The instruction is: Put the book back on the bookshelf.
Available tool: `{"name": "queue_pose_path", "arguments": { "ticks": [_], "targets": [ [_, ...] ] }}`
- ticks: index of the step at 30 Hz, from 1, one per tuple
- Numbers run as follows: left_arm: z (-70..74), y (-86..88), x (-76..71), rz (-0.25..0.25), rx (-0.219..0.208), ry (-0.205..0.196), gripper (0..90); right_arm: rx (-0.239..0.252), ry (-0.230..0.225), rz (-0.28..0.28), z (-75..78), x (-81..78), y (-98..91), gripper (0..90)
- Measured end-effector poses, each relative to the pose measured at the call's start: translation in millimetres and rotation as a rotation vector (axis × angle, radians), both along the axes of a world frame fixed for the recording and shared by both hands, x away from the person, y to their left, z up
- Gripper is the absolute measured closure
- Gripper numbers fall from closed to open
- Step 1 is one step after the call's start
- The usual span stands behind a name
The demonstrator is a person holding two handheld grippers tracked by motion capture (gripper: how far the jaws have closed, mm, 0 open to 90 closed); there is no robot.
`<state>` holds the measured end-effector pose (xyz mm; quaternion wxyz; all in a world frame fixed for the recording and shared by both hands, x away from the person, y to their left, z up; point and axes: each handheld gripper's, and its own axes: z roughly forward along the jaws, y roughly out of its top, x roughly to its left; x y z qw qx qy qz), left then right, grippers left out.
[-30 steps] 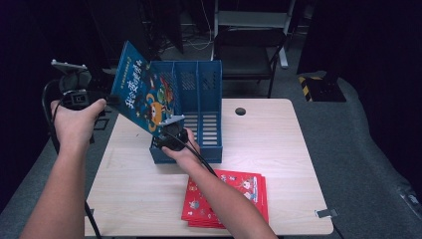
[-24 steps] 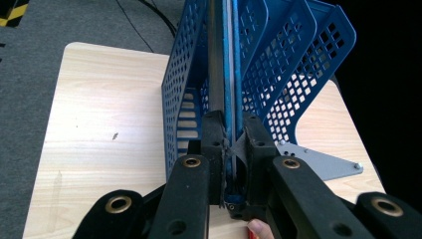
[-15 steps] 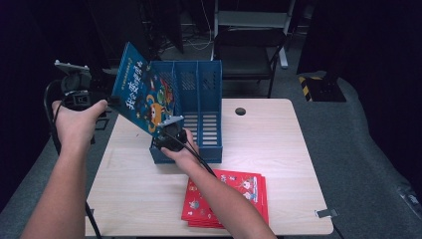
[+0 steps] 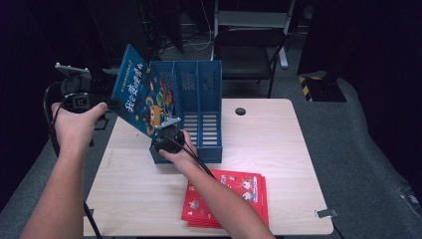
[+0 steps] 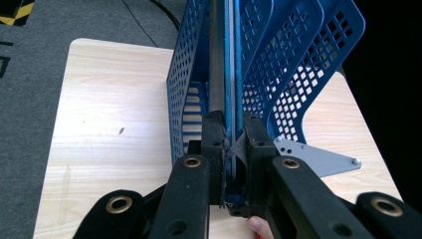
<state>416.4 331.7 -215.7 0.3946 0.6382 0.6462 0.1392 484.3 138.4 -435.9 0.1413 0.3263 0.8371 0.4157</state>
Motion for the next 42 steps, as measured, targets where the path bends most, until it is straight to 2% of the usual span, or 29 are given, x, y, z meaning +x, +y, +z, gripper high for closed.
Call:
{"name": "queue_pose_path", "arguments": {
  "ticks": [5,12,13,14,15,17,20,21,29,30,32,37,40,41,42],
  "targets": [
    [-0.9,-2.3,-0.3,0.002,0.003,0.001,83.1,0.005,-0.011,0.004,-1.7,1.1,-0.2,47.3],
    [-4.0,-6.3,5.1,0.006,0.008,0.012,83.2,-0.012,0.004,0.003,-1.2,1.0,-2.2,47.3],
    [-4.5,-7.6,5.8,0.011,0.006,0.011,83.2,0.001,0.003,-0.003,-1.8,1.6,-1.7,47.3],
    [-4.8,-8.4,7.0,0.015,0.008,0.007,83.2,-0.006,-0.008,0.003,-1.6,2.8,-3.0,47.3],
    [-4.8,-9.1,8.2,0.008,0.015,0.009,83.2,0.013,0.005,-0.015,-1.8,2.6,-1.9,47.3],
    [-4.9,-11.4,9.7,0.011,0.021,0.01,83.2,0.004,-0.007,-0.004,-1.1,4.3,-4.1,47.4],
    [-5.2,-15.8,13.4,0.015,0.032,0.013,83.2,0.017,-0.017,-0.004,-0.8,5.2,-4.5,47.4],
    [-5.4,-17.5,14.6,0.019,0.036,0.01,83.2,0.017,0.005,-0.012,0.4,4.8,-4.5,47.4],
    [0.7,-27.0,20.2,0.031,0.068,0.017,83.2,0.043,0.003,-0.011,1.1,6.2,-3.2,48.4],
    [1.3,-27.4,20.7,0.031,0.068,0.02,83.2,0.032,0.0,-0.005,2.4,6.4,-3.8,48.4],
    [2.5,-28.5,22.6,0.033,0.075,0.024,83.3,0.043,-0.013,-0.01,3.0,6.7,-2.9,48.4],
    [4.2,-30.8,25.0,0.043,0.087,0.019,83.3,0.047,-0.001,-0.011,5.3,7.1,-2.4,48.4],
    [4.9,-31.0,25.8,0.048,0.091,0.018,83.3,0.045,-0.002,-0.005,6.1,7.6,-2.5,48.4],
    [4.8,-31.2,26.2,0.048,0.089,0.021,83.4,0.045,-0.015,-0.005,6.6,8.4,-2.2,48.6],
    [4.4,-32.3,26.6,0.052,0.087,0.021,83.3,0.044,-0.003,-0.013,7.8,7.9,-1.7,48.6]
  ]
}}
